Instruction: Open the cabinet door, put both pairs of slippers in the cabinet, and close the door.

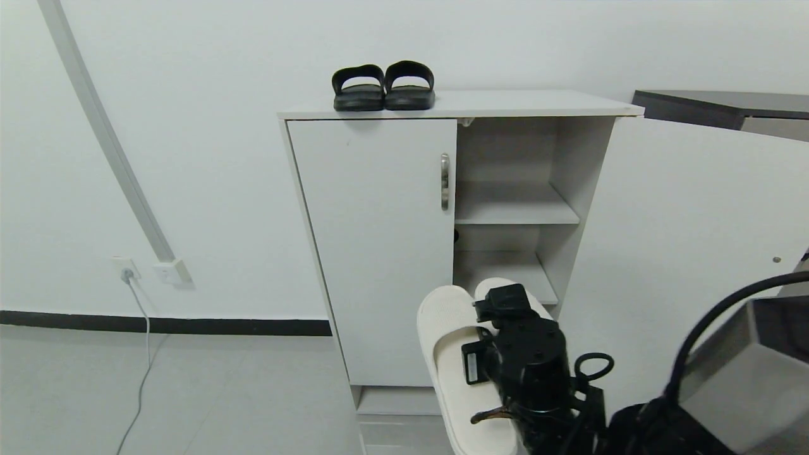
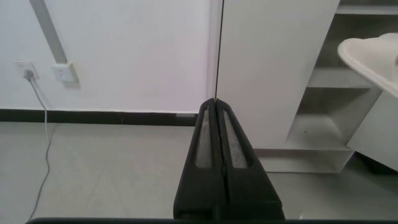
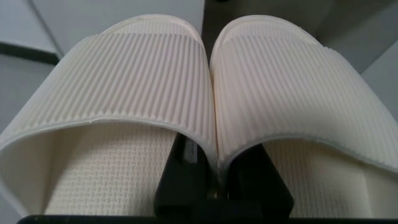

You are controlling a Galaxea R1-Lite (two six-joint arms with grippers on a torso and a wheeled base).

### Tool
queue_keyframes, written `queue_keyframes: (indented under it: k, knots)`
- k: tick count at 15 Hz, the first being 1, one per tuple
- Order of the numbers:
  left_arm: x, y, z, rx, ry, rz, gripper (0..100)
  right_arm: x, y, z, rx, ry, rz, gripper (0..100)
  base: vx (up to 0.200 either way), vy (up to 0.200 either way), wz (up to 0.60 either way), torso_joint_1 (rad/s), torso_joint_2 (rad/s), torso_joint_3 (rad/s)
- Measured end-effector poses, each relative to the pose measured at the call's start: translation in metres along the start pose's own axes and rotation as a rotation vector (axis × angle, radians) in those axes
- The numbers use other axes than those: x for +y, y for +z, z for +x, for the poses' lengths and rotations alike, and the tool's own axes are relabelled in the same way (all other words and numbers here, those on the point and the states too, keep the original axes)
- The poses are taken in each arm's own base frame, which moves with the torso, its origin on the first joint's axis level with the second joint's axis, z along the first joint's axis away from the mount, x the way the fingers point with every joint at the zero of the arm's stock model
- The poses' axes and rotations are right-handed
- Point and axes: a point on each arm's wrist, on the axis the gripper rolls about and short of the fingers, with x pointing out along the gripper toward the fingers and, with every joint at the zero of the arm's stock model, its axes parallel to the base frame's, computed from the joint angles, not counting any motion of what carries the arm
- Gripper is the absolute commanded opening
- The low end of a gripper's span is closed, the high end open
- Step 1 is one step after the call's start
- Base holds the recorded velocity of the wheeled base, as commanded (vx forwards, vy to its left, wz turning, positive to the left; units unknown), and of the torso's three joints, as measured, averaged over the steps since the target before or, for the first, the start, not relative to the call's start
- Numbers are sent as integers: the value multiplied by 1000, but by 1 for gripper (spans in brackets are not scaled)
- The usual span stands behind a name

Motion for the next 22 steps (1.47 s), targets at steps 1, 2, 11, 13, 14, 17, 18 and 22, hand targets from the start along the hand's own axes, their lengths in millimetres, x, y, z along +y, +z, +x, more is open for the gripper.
queue_keyframes:
  k: [1, 2, 11, 13, 14, 17, 18, 22]
  knots:
    - [0, 0, 0, 0, 0, 0, 0, 10, -4, 12, -12, -41, 28, 0, 0, 0, 0, 0, 0, 0]
    - [0, 0, 0, 0, 0, 0, 0, 18, -8, 26, -29, -81, 56, 0, 0, 0, 0, 0, 0, 0]
    - [0, 0, 0, 0, 1, -3, 0, 12, -36, 73, -18, -247, 53, 0, 0, -156, 0, 3, 0, 2]
    - [0, 0, 0, 0, 0, -3, 0, 13, -40, 73, -10, -242, 43, 0, 0, 0, 0, 0, 0, 0]
    - [0, 0, 0, 1, 0, -3, 0, 11, -43, 74, -5, -240, 39, 0, 0, 0, 0, 0, 0, 0]
    - [0, 0, 0, 0, 2, -2, 0, 13, -49, 73, 17, -161, 31, 0, 0, 0, 0, 0, 0, 0]
    - [0, 0, 0, 0, 2, -1, 0, 10, -51, 76, 23, -154, 26, 0, 0, 0, 0, 0, 0, 0]
    - [0, 0, 0, 0, 0, 1, 0, 3, -61, 89, 27, -169, 9, 0, 0, 0, 0, 0, 0, 0]
